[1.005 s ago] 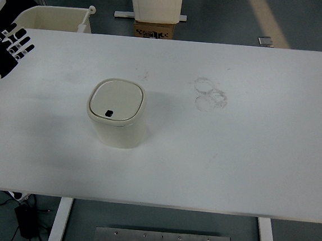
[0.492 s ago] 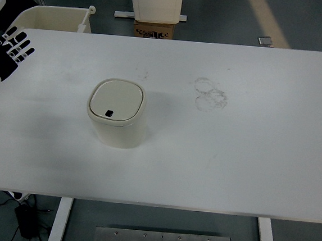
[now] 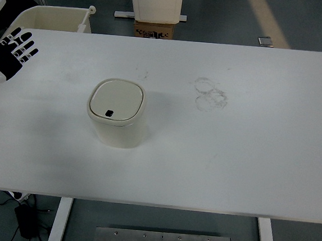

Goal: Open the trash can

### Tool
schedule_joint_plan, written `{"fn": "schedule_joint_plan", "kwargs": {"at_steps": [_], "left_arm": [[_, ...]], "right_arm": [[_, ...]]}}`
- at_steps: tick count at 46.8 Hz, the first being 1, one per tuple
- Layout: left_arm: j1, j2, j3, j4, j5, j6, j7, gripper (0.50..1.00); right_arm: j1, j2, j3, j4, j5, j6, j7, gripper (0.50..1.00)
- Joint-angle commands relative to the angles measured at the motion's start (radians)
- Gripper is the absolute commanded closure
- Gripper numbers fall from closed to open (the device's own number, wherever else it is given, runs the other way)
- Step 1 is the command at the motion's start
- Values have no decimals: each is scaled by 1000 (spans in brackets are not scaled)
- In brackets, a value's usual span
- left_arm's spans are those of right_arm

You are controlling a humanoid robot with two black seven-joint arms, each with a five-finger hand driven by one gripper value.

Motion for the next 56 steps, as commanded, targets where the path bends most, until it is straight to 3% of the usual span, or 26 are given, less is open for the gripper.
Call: {"fn": "schedule_joint_plan", "kwargs": {"at_steps": [1, 10, 17, 26, 39, 45, 56], "left_arm": [[-23, 2, 3, -9, 1, 18, 6, 500], [-66, 51, 5, -116, 4, 72, 61, 500], [-75, 137, 6, -316, 11, 142, 71, 500], [-104, 207, 17, -509, 16, 162, 72, 500], [-284, 249, 230, -632, 28, 166, 74, 500], [-357, 261, 321, -702, 62, 159, 120, 500], [-417, 273, 425, -795, 211, 156, 131, 500]], "right_arm": [[0, 0, 1, 0, 0, 0, 0, 509], [0, 0, 0, 0, 0, 0, 0, 509], [0, 0, 0, 0, 0, 0, 0, 509], [0, 0, 0, 0, 0, 0, 0, 509], [0, 0, 1, 0, 0, 0, 0, 509], [0, 0, 0, 0, 0, 0, 0, 509], [0, 0, 1, 0, 0, 0, 0, 509]]}}
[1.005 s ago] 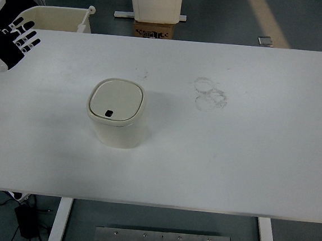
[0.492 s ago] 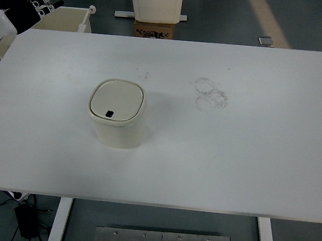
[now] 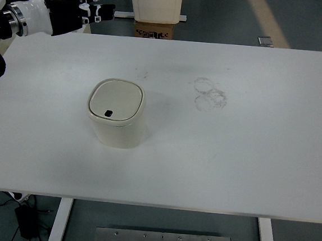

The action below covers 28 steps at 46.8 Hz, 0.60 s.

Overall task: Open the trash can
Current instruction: 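Move the left hand over the cream trash can lid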

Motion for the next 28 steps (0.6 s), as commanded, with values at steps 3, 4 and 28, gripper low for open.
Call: {"fn": "schedule_joint_plan", "kwargs": {"at_steps": [3, 4, 28], "left_arm": [[-19, 2, 33, -28, 76, -9, 4, 500], [-24, 2, 38, -34, 87, -15, 9, 500], [-119, 60, 173, -188, 265, -121, 66, 500]], "right_arm": [[0, 0, 1, 0, 0, 0, 0, 509], [0, 0, 1, 0, 0, 0, 0, 509], [0, 0, -1, 0, 0, 0, 0, 509]]}}
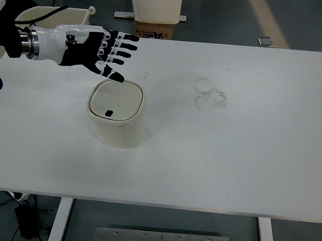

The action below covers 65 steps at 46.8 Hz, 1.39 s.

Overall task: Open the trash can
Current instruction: 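Move the left hand over the cream trash can lid, then press the left hand down on the lid's black button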

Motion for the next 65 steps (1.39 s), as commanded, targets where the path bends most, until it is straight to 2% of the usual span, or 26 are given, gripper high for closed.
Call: {"fn": "schedule_joint_plan", "kwargs": {"at_steps": [1, 10, 27, 42, 65], "left_arm": [[-14, 4, 11, -16, 8, -18, 3, 500], [-52, 21, 76, -57, 34, -58, 31, 500], [-102, 24, 119, -62, 55, -150, 32, 500], [-111, 58, 166, -134, 71, -155, 62, 500], [-105, 73, 200, -132, 71, -155, 62, 500]], "right_arm": [[0, 0, 0, 0, 0, 0, 0, 509], [0, 0, 0, 0, 0, 0, 0, 509], [0, 0, 0, 0, 0, 0, 0, 509], [2, 0, 0, 0, -1, 0, 0, 509], [2, 0, 2, 0, -1, 0, 0, 509]]}}
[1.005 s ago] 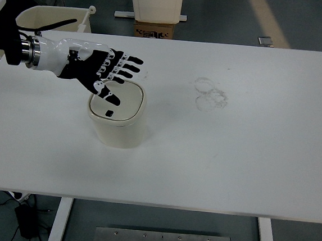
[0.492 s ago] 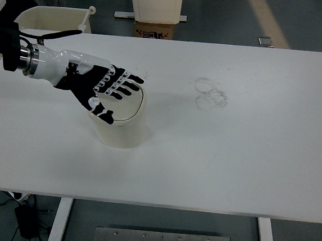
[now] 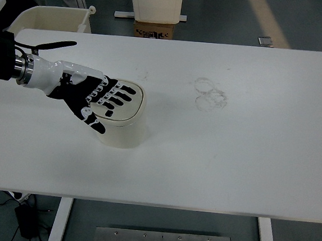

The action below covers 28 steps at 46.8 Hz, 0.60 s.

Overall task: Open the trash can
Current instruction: 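Press the left hand down on the lid's black button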

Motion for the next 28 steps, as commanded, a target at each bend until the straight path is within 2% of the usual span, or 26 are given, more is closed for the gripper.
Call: {"fn": "schedule_joint_plan", "kwargs": {"at_steps": [1, 28], "left_arm": [[4, -1, 0, 2, 0, 0, 0, 500], [30, -3, 2, 2, 0, 2, 0, 500]], "right_arm": [[0, 0, -1, 0, 0, 0, 0, 509], [0, 0, 1, 0, 1, 0, 0, 509]]}}
